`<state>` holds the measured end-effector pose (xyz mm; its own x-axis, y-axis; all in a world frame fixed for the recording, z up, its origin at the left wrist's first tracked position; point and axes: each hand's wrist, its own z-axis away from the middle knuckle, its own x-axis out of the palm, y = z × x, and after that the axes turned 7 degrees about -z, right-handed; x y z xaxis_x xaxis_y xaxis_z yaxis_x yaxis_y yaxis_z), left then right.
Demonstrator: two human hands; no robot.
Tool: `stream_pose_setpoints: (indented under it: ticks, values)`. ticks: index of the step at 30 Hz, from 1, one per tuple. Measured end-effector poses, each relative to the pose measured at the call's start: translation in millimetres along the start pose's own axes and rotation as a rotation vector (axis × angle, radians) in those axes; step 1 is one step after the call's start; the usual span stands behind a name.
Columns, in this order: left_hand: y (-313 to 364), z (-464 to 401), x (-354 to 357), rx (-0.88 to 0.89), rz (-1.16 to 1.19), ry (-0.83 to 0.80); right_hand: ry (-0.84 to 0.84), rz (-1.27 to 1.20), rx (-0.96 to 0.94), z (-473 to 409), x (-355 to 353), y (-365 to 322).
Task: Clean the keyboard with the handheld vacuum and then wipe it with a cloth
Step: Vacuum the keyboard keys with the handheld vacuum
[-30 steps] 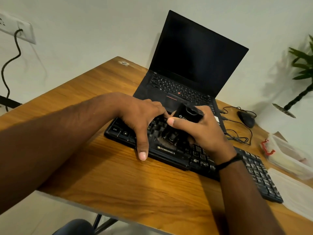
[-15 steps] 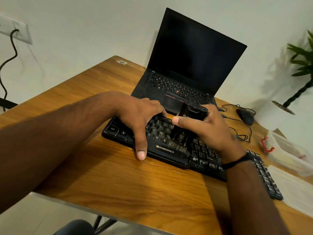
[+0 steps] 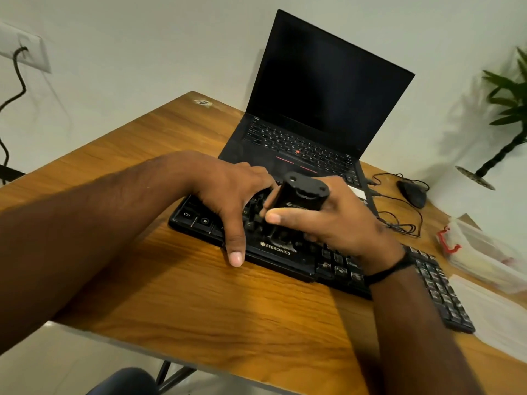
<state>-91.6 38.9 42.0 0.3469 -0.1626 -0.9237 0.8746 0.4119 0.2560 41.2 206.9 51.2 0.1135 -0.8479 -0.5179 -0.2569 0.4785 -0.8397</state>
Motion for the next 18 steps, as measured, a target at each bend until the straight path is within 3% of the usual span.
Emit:
stream_pose_setpoints:
  ticks: [5, 11, 15, 18]
  values:
    - [-2.2, -0.9, 1.2, 0.003, 0.034, 0.022, 0.003, -0.018, 0.128, 19.7, -36.3, 1.0]
    - [0.1, -1.2, 0.5, 0.029, -0.002, 0.028, 0.038, -0.007, -0.012, -5.3, 8.4, 0.5]
    - [1.0, 1.1, 1.3, 0.0, 0.03, 0.024, 0.17, 0.07, 0.031, -1.4, -7.0, 5.0]
    - [2.0, 1.5, 0.4, -0.015, 0.019, 0.03, 0.08, 0.022, 0.065, 9.6, -22.4, 5.1]
